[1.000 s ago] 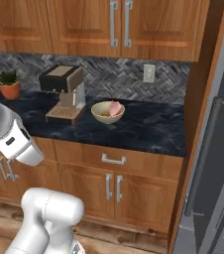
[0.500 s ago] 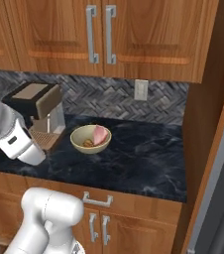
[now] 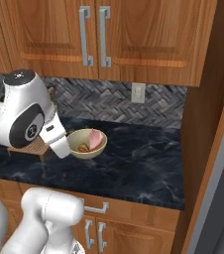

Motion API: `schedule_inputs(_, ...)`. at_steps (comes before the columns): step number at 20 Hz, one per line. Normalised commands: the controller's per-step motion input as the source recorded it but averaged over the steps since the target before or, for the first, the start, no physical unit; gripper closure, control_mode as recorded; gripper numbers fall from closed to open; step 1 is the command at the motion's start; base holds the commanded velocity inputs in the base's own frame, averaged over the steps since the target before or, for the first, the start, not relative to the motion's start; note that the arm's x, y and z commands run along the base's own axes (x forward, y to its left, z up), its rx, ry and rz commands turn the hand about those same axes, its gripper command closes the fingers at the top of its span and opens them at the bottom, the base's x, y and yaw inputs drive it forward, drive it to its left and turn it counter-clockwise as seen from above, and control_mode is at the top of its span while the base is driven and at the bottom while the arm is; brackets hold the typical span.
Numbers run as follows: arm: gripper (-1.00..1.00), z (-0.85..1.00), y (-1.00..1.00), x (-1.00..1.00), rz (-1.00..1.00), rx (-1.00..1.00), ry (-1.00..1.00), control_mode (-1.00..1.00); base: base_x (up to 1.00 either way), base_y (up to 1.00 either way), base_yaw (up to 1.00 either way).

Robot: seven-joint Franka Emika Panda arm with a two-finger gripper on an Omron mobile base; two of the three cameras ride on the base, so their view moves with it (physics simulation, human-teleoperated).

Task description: Place the bowl with the onion and lime on the top shelf of the fridge. Place the bowl with the steak and chicken drumstick on the second highest shelf of the fridge.

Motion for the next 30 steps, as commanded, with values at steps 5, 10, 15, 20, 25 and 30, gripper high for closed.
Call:
schedule_inputs(5,-1.0,-0.87,-0.12,0.59,0.0,0.06,0.12,-1.0,0.0,0.0,0.0)
schedule_inputs(10,-1.0,-0.79,0.0,0.46,0.0,0.11,0.0,-1.0,0.0,0.0,0.0)
schedule_inputs(15,-1.0,-0.33,0.0,0.61,0.0,0.02,0.0,-1.0,0.0,0.0,0.0)
schedule_inputs(20,-1.0,-0.37,-0.02,0.51,0.0,0.0,0.02,-1.0,0.0,0.0,0.0)
schedule_inputs(25,-1.0,-0.39,-0.03,0.62,0.0,0.0,0.06,-1.0,0.0,0.0,0.0)
schedule_inputs(30,-1.0,-0.41,-0.15,0.63,0.0,0.0,0.07,-1.0,0.0,0.0,0.0)
